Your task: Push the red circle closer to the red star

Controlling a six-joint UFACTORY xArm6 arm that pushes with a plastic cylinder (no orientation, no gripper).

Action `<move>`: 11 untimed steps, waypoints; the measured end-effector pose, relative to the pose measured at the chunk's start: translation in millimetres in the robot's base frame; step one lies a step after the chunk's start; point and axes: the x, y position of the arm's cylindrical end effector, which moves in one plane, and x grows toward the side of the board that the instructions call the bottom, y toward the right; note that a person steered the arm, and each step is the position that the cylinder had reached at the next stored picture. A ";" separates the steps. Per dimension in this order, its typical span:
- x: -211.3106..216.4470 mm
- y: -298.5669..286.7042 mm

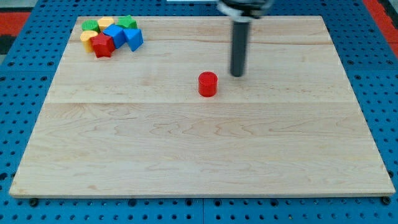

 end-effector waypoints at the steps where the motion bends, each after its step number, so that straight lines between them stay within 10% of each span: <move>1: 50.6 31.5; 6: 16.6 -229.4; 11: -27.2 -271.8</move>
